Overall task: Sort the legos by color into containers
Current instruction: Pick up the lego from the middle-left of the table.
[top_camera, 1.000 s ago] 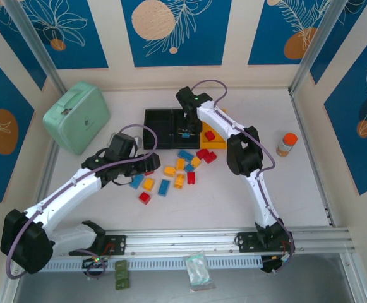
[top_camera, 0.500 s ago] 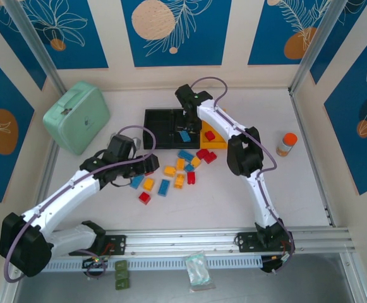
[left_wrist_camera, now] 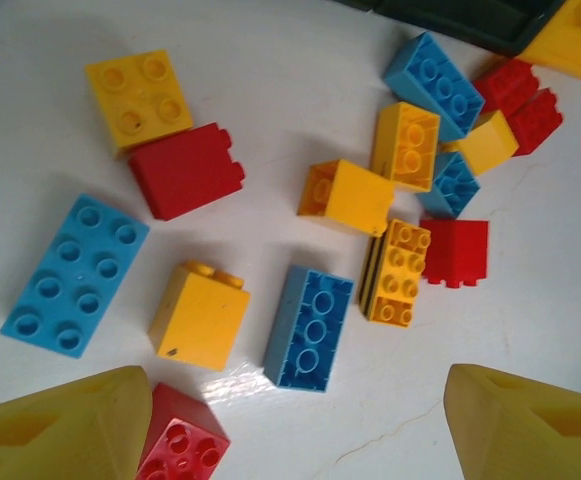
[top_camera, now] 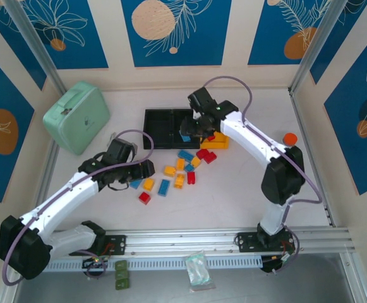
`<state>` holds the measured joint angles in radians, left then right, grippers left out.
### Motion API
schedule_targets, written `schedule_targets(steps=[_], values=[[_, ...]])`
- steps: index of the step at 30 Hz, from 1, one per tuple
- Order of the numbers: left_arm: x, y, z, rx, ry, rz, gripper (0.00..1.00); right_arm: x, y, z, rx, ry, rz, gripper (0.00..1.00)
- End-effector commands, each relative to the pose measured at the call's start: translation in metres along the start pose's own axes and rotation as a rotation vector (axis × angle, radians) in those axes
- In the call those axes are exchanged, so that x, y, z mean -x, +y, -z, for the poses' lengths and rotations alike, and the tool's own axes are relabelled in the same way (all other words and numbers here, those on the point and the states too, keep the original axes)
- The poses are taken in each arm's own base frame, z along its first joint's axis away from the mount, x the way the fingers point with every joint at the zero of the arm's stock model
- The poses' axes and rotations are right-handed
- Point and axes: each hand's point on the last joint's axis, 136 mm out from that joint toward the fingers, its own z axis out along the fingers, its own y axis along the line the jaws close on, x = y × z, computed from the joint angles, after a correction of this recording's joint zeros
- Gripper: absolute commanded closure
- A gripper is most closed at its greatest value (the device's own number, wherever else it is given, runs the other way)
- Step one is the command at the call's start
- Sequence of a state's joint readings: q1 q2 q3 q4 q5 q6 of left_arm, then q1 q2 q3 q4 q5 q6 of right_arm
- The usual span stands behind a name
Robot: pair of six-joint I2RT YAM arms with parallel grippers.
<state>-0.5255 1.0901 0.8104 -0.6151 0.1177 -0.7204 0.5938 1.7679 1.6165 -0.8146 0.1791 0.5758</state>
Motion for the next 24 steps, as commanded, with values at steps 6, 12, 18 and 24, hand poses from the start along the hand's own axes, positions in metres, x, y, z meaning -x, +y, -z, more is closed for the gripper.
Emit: schedule_targets(steps=[6, 12, 18, 24], values=[[-0.019, 0.021, -0.017, 0.097, 0.1, -0.044, 0.29, -0.065, -0.014, 0.028, 0.1, -0.012, -0.004, 0.52], [-0.026, 0.023, -0.031, 0.162, 0.157, -0.124, 0.3, -0.115, -0.036, 0.044, 0.146, -0.008, -0.031, 0.49], [-0.032, 0.031, -0.052, 0.24, 0.224, -0.2, 0.32, -0.151, -0.055, 0.051, 0.178, -0.01, -0.089, 0.48], [-0.024, 0.03, -0.065, 0.285, 0.219, -0.256, 0.33, -0.167, -0.057, 0.045, 0.2, 0.014, -0.129, 0.48]])
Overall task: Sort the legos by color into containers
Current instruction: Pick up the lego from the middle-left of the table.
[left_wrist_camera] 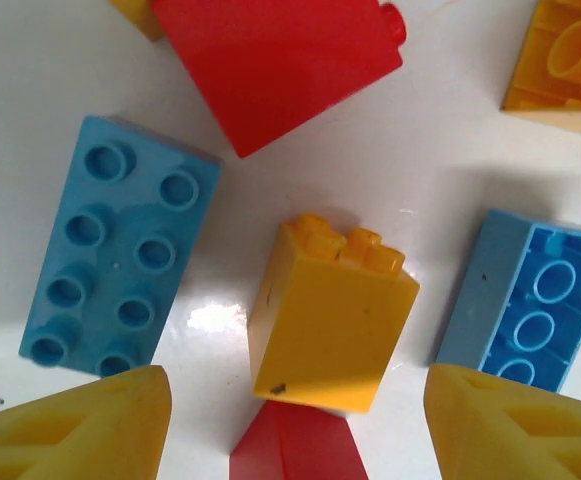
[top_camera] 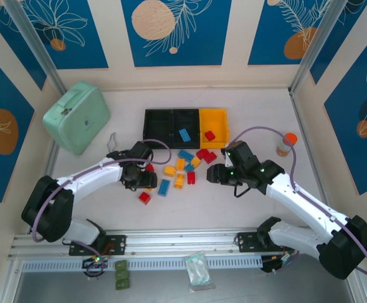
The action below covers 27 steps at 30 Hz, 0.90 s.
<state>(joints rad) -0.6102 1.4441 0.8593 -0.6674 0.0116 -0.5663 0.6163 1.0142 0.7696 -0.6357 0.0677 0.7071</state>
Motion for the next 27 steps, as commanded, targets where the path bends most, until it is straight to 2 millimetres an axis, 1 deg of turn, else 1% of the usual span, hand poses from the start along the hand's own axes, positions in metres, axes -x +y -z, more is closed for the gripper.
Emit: schedule_targets(steps=[1, 5, 10, 15, 18, 19, 23, 27], values=[[0.015, -0.004, 0.004, 0.029, -0.039, -0.059, 0.33, -0.006, 0.008, -0.004, 0.05, 0.015, -0.033, 0.48], [0.02, -0.009, -0.003, 0.039, -0.022, -0.08, 0.35, -0.006, 0.007, -0.008, 0.04, 0.026, -0.039, 0.48], [0.015, -0.01, -0.013, 0.069, 0.015, -0.112, 0.37, -0.004, 0.007, -0.008, 0.032, 0.022, -0.04, 0.48], [0.011, -0.015, -0.02, 0.078, 0.028, -0.136, 0.49, -0.007, 0.003, -0.013, 0.019, 0.031, -0.058, 0.48], [0.01, -0.014, -0.023, 0.087, 0.035, -0.141, 0.67, -0.008, 0.001, -0.014, 0.017, 0.035, -0.069, 0.48], [0.011, -0.014, -0.023, 0.091, 0.035, -0.14, 0.7, -0.009, 0.002, -0.014, 0.021, 0.035, -0.07, 0.48], [0.015, -0.016, -0.015, 0.083, 0.012, -0.138, 0.72, -0.011, 0.005, -0.014, 0.04, 0.041, -0.066, 0.48], [0.027, -0.024, 0.003, 0.056, -0.043, -0.14, 0.73, -0.013, 0.018, -0.014, 0.074, 0.049, -0.026, 0.48]])
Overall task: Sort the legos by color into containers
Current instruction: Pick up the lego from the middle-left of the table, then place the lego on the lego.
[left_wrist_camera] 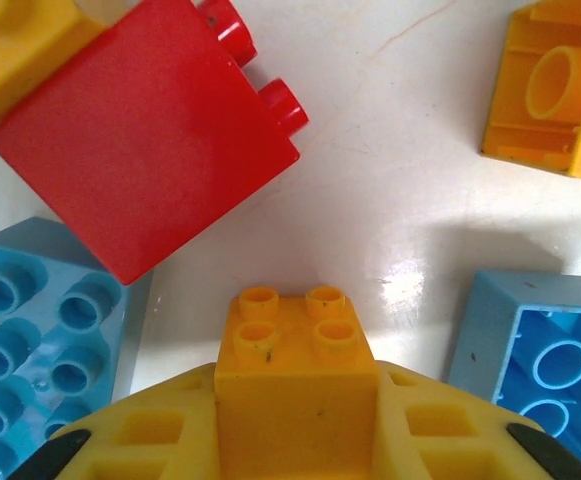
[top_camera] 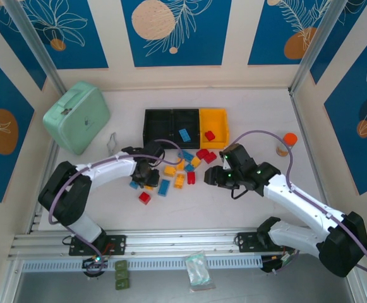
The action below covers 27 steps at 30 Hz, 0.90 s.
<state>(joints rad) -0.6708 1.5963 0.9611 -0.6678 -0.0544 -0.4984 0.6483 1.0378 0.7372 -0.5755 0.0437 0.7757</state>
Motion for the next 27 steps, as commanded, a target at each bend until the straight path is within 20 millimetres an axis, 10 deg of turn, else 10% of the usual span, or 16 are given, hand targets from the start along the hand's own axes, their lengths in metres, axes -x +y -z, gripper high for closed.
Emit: schedule_targets(steps=[1, 16, 27], values=[[0.018, -0.005, 0.027, -0.017, -0.08, -0.009, 0.74, -0.005, 0.015, -0.002, 0.054, 0.023, 0.028, 0.48], [0.116, 0.003, 0.085, -0.049, -0.236, 0.027, 0.75, 0.001, 0.054, -0.001, 0.168, 0.029, 0.11, 0.48], [0.197, 0.019, 0.071, -0.004, -0.248, 0.07, 0.75, -0.006, 0.045, -0.004, 0.143, 0.03, 0.083, 0.48]])
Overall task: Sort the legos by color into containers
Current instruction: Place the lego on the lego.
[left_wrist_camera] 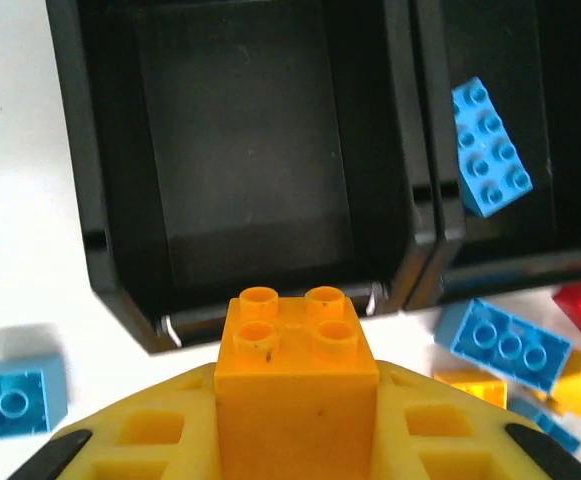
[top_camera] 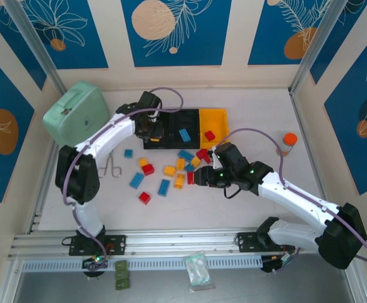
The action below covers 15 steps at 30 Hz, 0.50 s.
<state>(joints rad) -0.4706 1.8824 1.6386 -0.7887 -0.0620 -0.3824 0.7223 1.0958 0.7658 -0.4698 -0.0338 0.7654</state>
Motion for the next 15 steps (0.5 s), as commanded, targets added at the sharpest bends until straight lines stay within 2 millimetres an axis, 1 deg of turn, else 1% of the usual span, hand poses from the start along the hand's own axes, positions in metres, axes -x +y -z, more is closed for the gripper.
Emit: schedule_targets(steps=[1, 6, 10, 15], values=[[0.013, 0.011, -0.01, 0.051, 0.023, -0.013, 0.75, -0.002, 0.002, 0.004, 0.009, -0.01, -0.006, 0.48], [0.03, 0.019, -0.033, 0.098, 0.028, 0.006, 0.75, -0.004, -0.005, 0.004, -0.007, -0.021, -0.024, 0.48], [0.032, 0.023, -0.048, 0.127, 0.051, 0.006, 0.75, -0.002, -0.011, 0.006, -0.026, -0.042, -0.045, 0.48], [0.03, 0.028, -0.059, 0.142, 0.064, 0.014, 0.74, 0.003, -0.015, 0.009, -0.033, -0.057, -0.062, 0.48]])
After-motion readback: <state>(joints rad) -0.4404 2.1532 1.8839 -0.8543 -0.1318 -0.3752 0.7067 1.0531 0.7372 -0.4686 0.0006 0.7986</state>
